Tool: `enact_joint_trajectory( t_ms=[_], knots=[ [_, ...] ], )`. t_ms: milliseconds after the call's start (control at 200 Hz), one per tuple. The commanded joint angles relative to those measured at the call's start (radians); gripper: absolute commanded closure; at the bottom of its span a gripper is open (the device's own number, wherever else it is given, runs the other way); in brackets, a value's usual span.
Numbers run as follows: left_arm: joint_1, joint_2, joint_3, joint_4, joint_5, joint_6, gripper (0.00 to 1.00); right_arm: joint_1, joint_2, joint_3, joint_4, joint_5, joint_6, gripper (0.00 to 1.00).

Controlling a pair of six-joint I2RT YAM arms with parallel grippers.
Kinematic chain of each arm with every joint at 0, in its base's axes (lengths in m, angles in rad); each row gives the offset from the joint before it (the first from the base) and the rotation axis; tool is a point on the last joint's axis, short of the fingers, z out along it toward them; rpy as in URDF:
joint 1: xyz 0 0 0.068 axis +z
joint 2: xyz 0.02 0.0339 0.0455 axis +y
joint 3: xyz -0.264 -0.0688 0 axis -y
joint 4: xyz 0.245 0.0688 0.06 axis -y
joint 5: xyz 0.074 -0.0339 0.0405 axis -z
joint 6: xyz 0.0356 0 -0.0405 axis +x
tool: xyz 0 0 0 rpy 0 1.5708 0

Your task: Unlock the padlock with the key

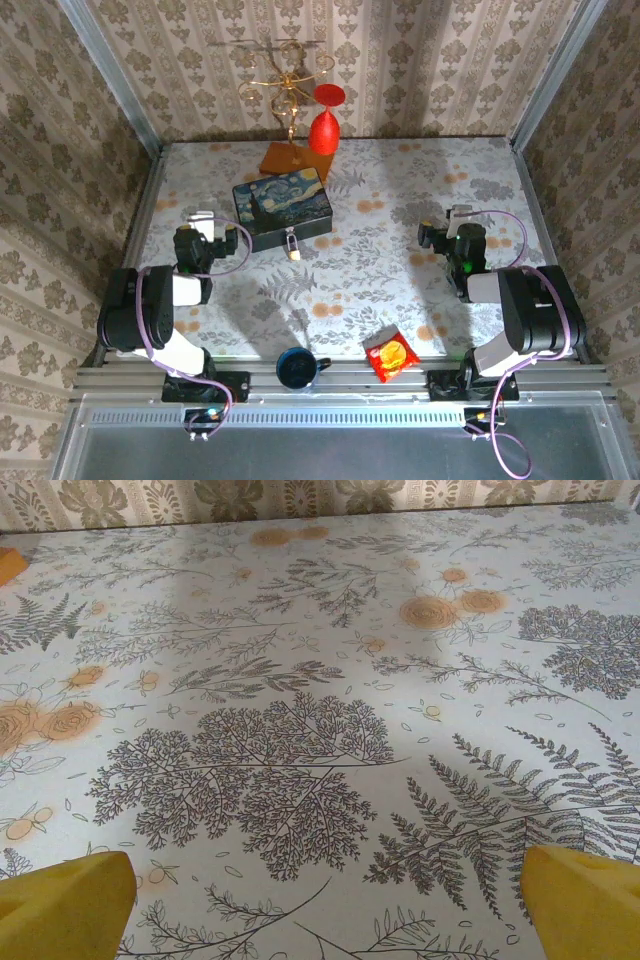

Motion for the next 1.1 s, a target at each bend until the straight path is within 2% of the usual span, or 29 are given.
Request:
enact_joint_trajectory(
  t_ms=[0,975,1096],
  knots=[
    [-0.008,-0.008,0.015,0.000,-0.007,0.017,0.00,-0.001,-0.003,0.021,-0.002,-0.005,-0.013,0.00],
    [-0.001,-0.008,0.015,0.000,0.004,0.011,0.00,-0.001,-0.005,0.020,-0.001,-0.006,-0.012,0.00],
    [-0.004,-0.059,0.004,-0.016,-0.037,0.001,0.00,-0.001,-0.007,0.020,0.001,-0.005,-0.012,0.00]
  ],
)
